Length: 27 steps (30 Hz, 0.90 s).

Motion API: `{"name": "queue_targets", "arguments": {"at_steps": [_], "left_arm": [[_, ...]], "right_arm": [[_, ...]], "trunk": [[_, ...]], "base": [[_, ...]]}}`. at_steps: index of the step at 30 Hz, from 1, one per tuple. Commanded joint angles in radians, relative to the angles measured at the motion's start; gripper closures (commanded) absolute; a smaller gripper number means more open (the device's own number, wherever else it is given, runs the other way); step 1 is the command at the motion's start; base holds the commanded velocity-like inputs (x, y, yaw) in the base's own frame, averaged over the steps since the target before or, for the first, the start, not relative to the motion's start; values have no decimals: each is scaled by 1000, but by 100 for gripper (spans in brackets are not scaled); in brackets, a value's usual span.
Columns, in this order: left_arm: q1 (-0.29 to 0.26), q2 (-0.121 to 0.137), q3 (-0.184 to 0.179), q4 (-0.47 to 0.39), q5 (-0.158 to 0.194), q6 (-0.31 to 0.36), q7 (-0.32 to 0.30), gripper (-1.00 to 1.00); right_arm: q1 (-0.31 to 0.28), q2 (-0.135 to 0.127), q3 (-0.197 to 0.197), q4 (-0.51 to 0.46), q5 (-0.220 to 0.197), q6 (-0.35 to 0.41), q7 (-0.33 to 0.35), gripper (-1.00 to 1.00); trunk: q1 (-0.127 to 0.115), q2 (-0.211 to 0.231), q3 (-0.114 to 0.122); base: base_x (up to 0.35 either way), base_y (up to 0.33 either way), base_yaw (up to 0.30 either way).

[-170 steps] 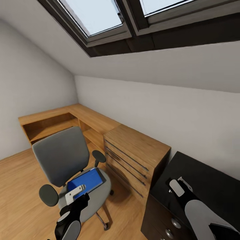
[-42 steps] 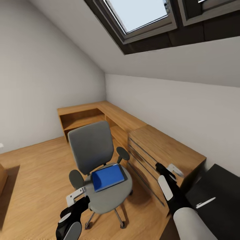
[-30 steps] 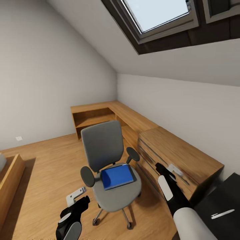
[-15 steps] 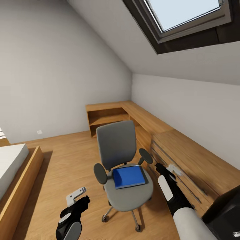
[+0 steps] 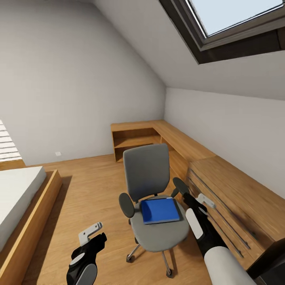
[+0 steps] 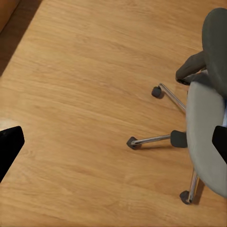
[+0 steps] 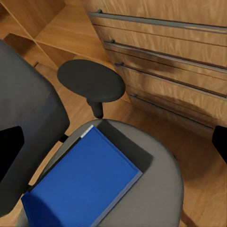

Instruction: In the bedroom, organize the workspace by keeping the computer under the desk, ensuring the monitor is on the desk, placing the keyboard on the desk next to the monitor, placing the mouse on the desk next to the keyboard, moving the folder from the swivel chair onto the desk next to the mouse, stacking the notebook on top of the folder with the pen on top of the notebook, and positioning the swivel chair next to the desk.

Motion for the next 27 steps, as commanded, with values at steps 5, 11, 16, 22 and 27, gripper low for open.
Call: {"name": "queue_targets", "arguments": {"at_steps": [5, 11, 16, 22, 27], "left_arm": [[-2, 1, -2, -2, 3, 5, 7, -100], [-2, 1, -2, -2, 2, 5, 7, -100], [-2, 1, -2, -2, 2, 5, 7, -100], [-2, 2, -1, -2, 1, 5, 7, -100], [-2, 3, -1, -2, 1, 4, 6, -100]], "right_arm": [[0, 4, 4, -2, 6, 6, 0, -100], [0, 4, 11, -2, 9, 6, 1, -100], [0, 5, 15, -2, 9, 6, 1, -100], [0, 5, 29, -2, 9, 8, 1, -100], [0, 5, 44, -2, 9, 7, 1, -100]], "trunk": [[0, -1, -1], [0, -1, -1], [0, -1, -1], [0, -1, -1], [0, -1, -1]], "base": [[0, 0, 9], [0, 0, 2], [0, 0, 0], [0, 0, 0], [0, 0, 0]]}}
